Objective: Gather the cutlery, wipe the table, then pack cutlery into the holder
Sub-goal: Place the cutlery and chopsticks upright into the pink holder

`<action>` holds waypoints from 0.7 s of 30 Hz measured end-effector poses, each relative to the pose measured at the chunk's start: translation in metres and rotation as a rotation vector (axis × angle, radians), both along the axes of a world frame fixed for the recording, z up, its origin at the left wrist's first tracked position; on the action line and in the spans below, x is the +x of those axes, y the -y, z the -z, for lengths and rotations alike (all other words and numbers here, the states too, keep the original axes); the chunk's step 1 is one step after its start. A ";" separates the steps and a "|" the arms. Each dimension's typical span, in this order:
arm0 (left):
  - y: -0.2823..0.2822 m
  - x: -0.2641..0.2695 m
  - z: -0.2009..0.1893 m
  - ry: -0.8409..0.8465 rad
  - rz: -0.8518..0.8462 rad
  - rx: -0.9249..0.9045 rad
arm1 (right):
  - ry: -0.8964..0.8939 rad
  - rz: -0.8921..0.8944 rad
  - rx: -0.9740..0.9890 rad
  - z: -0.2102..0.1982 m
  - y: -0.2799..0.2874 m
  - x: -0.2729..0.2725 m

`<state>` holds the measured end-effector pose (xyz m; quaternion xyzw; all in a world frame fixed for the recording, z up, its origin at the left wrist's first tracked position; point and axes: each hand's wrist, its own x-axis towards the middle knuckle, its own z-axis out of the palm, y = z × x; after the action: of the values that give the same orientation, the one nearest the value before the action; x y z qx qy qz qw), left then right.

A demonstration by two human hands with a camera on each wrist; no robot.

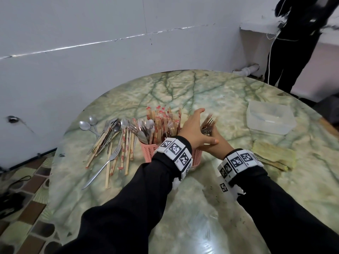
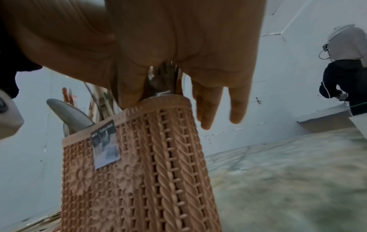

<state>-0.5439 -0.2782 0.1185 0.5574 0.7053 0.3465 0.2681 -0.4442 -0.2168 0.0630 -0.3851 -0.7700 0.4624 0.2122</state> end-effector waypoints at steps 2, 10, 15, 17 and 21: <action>0.009 0.000 -0.007 -0.026 0.024 -0.003 | 0.113 0.024 0.016 0.000 0.000 0.002; 0.102 -0.046 -0.050 0.117 0.138 0.026 | 0.618 -0.053 -0.128 -0.015 0.049 0.015; 0.157 -0.128 -0.034 0.197 -0.025 -0.010 | 0.492 -0.302 -0.201 -0.017 0.113 -0.031; 0.169 -0.165 -0.017 0.150 -0.161 -0.071 | 0.416 -0.333 -0.187 -0.014 0.132 -0.063; 0.175 -0.224 0.025 0.023 -0.327 -0.264 | 0.341 -0.233 -0.176 -0.007 0.154 -0.134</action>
<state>-0.7677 -0.4531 0.0934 0.3915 0.8225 0.2964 0.2871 -0.5783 -0.3704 0.0696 -0.3832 -0.7906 0.4774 -0.0105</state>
